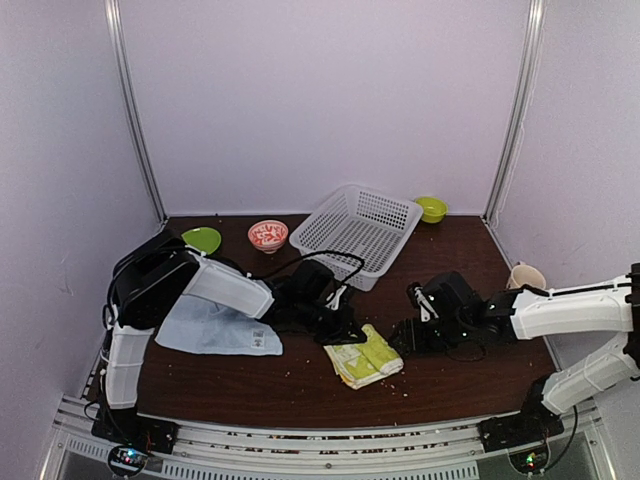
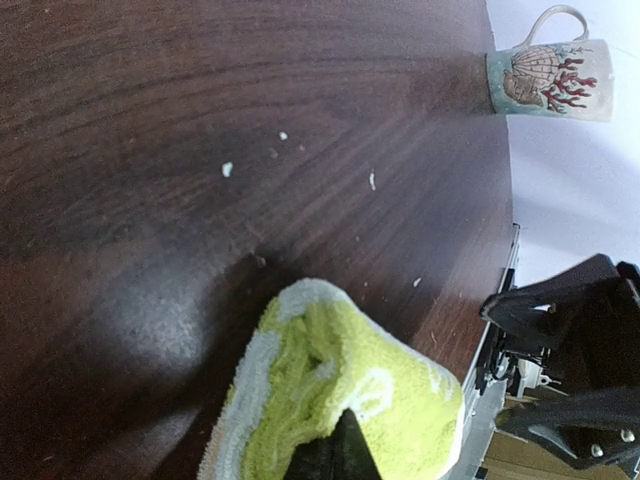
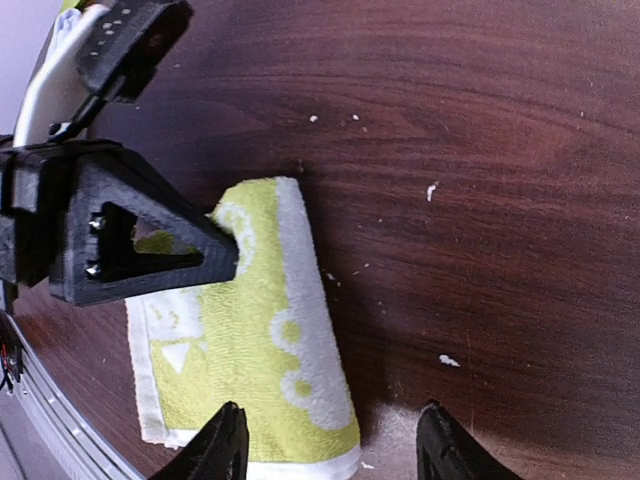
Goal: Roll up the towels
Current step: Roll the towel at the center of the board.
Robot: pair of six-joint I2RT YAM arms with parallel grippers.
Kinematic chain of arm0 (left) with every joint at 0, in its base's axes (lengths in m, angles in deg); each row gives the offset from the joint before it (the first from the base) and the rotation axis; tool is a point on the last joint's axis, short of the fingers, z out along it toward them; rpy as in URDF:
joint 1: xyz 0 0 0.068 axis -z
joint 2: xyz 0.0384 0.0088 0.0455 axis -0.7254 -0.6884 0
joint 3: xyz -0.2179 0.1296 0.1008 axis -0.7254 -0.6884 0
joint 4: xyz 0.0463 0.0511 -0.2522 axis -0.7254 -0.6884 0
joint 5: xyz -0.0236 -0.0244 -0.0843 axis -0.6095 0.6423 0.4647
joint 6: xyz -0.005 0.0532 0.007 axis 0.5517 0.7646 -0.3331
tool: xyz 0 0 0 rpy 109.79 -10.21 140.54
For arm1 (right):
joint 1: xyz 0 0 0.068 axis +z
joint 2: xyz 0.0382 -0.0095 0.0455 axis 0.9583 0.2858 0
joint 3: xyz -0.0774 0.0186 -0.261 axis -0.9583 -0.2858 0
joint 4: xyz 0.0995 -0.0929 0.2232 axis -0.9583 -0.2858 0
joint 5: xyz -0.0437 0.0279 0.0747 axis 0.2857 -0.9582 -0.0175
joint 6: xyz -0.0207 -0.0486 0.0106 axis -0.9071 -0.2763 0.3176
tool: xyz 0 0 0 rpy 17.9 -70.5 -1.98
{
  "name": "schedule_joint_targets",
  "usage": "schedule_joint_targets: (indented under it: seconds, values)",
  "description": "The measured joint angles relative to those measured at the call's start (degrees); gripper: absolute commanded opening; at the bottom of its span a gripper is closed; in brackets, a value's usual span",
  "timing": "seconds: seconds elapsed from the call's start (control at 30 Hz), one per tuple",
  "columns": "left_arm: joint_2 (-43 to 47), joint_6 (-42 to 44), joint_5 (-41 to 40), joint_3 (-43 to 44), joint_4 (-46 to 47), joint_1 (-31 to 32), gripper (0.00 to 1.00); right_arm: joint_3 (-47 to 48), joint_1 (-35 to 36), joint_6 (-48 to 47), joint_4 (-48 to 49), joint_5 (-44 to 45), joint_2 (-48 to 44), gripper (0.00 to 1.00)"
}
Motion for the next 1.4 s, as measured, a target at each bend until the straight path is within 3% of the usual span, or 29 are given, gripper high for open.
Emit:
schedule_joint_targets:
  seconds: [0.33,0.5,0.67,0.73,1.0,1.4]
  values:
    - [0.2,0.9,-0.2,-0.3,0.2,0.0,0.0,-3.1,-8.5,0.2,11.5,-16.0,9.9,0.46]
    - [0.2,1.6,-0.2,-0.3,0.1,0.0,0.0,-3.1,-9.2,1.0,16.6,-22.0,13.5,0.28]
    - [0.4,2.1,-0.2,-0.3,-0.4,0.0,0.0,-2.3,-9.1,1.0,18.0,-25.6,16.6,0.0]
    - [0.9,2.3,-0.5,-0.6,-0.9,0.0,0.0,-1.9,-9.0,0.4,17.5,-25.8,16.6,0.0]
    - [5.1,3.6,-2.8,-4.1,-4.4,0.0,0.14,4.9,-5.9,-4.2,2.0,-14.4,11.9,0.0]
    - [13.2,3.7,-5.7,-13.0,-7.2,-0.3,0.13,16.8,3.8,-7.2,-14.7,6.6,14.5,0.0]
